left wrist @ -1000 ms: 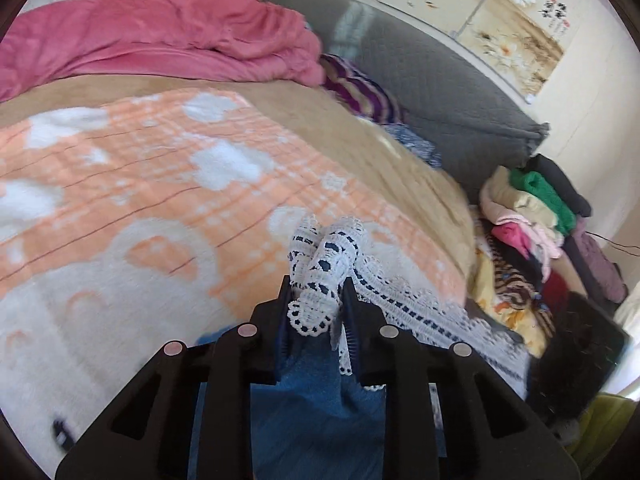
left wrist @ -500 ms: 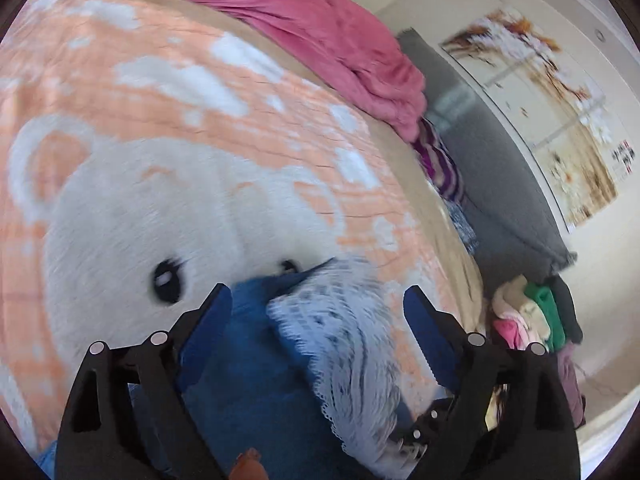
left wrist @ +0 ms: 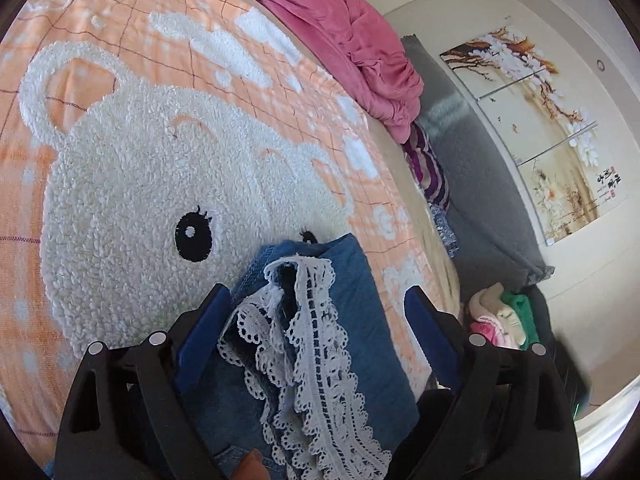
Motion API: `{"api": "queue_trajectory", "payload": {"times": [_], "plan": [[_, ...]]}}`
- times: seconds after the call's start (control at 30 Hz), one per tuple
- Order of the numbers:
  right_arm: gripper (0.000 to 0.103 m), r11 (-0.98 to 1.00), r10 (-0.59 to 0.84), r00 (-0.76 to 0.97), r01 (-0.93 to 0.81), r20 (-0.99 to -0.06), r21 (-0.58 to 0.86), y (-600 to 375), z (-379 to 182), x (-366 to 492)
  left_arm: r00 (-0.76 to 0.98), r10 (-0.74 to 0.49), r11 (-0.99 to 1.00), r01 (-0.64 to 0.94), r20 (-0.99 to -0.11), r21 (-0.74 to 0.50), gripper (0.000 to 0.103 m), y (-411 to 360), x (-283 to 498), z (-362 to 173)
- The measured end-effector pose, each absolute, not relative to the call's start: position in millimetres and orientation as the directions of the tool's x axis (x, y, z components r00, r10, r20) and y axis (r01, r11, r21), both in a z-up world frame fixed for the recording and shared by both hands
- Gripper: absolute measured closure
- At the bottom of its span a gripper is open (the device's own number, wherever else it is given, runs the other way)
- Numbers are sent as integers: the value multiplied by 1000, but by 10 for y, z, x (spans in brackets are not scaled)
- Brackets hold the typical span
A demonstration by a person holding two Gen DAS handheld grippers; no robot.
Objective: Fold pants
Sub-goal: 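Carry the lace hem over toward the waistband with the right gripper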
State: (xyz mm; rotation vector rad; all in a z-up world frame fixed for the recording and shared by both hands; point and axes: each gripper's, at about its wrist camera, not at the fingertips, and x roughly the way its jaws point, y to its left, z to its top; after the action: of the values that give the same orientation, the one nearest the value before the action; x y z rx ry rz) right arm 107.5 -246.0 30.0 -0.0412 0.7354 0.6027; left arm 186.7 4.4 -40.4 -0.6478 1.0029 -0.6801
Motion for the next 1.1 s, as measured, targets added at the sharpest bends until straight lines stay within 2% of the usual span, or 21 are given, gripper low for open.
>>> {"api": "queue_trajectory", "payload": {"times": [0.1, 0.23, 0.3, 0.4, 0.47, 0.5, 0.53, 0.57, 0.6, 0.63, 0.77, 0.9, 0.97, 1.03, 1.1], "plan": [[26, 879, 420, 507, -432, -753, 200, -2625, 333, 1725, 379, -730, 664, 196, -569, -721, 16, 8, 1880, -418], [27, 886, 386, 383, -408, -839, 221, -2555, 110, 2328, 403, -686, 712, 199, -606, -674, 16, 35, 1870, -385], [27, 891, 382, 365, -388, -849, 234, -2578, -62, 2390, 402, -672, 728, 202, -622, -655, 17, 43, 1861, -372], [38, 878, 448, 305, -327, -840, 349, -2697, -303, 2470, 390, -677, 725, 204, -624, -658, 21, 63, 1855, -383], [40, 847, 515, 274, -309, -812, 433, -2725, -400, 2425, 380, -678, 724, 201, -629, -660, 34, 41, 1860, -412], [47, 833, 536, 265, -319, -801, 452, -2712, -414, 2426, 373, -680, 723, 200, -631, -661, 39, 23, 1858, -435], [61, 815, 563, 253, -329, -786, 478, -2690, -440, 2457, 369, -681, 723, 200, -632, -662, 50, 8, 1858, -448], [69, 804, 580, 245, -327, -777, 497, -2684, -447, 2451, 372, -673, 730, 196, -639, -655, 60, -6, 1851, -459], [82, 794, 595, 244, -321, -765, 515, -2688, -436, 2419, 381, -666, 736, 191, -642, -650, 69, -8, 1843, -461], [94, 776, 621, 247, -323, -744, 541, -2696, -412, 2380, 390, -668, 732, 193, -634, -653, 81, 8, 1826, -444], [96, 759, 646, 330, -376, -688, 532, -2705, -176, 2270, 443, -671, 726, 231, -594, -648, 83, 48, 1750, -265], [95, 789, 604, 364, -401, -709, 467, -2580, -156, 2333, 488, -583, 807, 254, -650, -534, 83, -8, 1709, -198], [92, 821, 547, 358, -407, -757, 400, -2477, -264, 2367, 471, -554, 829, 235, -687, -507, 82, -33, 1739, -285], [80, 845, 490, 357, -417, -795, 334, -2446, -345, 2354, 462, -535, 842, 216, -707, -495, 78, -40, 1770, -352], [77, 852, 475, 361, -416, -803, 318, -2455, -392, 2354, 465, -519, 852, 208, -718, -481, 73, -24, 1779, -368]]}}
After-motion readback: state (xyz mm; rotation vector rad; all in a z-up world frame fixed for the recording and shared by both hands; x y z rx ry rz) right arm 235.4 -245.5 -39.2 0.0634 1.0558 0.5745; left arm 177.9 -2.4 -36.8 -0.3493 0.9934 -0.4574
